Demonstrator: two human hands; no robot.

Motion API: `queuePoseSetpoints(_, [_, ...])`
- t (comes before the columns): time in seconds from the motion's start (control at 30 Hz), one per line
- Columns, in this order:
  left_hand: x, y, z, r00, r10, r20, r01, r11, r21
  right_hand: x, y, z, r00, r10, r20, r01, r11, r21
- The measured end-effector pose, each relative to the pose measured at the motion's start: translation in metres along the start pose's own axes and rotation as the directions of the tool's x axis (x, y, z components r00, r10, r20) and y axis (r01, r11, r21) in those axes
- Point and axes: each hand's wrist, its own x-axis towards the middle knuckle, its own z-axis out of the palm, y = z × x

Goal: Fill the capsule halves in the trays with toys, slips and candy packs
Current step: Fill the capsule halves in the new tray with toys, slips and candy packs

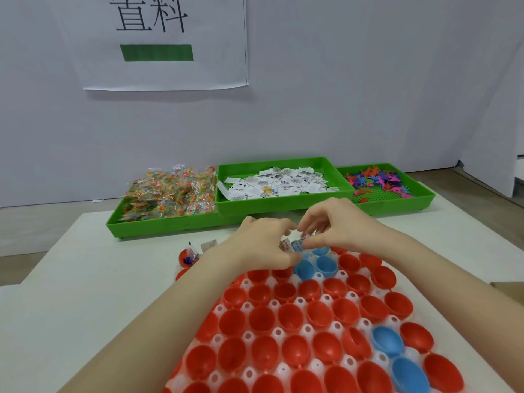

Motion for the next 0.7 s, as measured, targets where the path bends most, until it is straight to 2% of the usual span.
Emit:
queuePoseSetpoints(0.17, [0.004,0.006,0.002,0.997,-0.037,0.064,0.042,0.996,-0.084,0.002,-0.005,0.000,1.000,-0.015,0.026,0.016,0.998,-0.056])
queuePoseSetpoints(0.3, [0.005,0.007,0.002,0.996,-0.061,0.068,0.073,0.979,-0.191,0.006,-0.010,0.004,1.000,-0.013,0.020,0.016,0.990,-0.140])
queuePoseSetpoints(0.47, [0.005,0.005,0.002,0.999,-0.034,0.038,0.044,0.954,-0.296,0.011,-0.012,0.016,1.000,-0.005,-0.011,0.002,0.965,-0.264])
queuePoseSetpoints(0.7, [0.004,0.001,-0.008,0.996,0.020,0.086,0.018,0.907,-0.420,0.010,-0.004,0.007,0.999,0.024,-0.031,-0.028,0.992,-0.120])
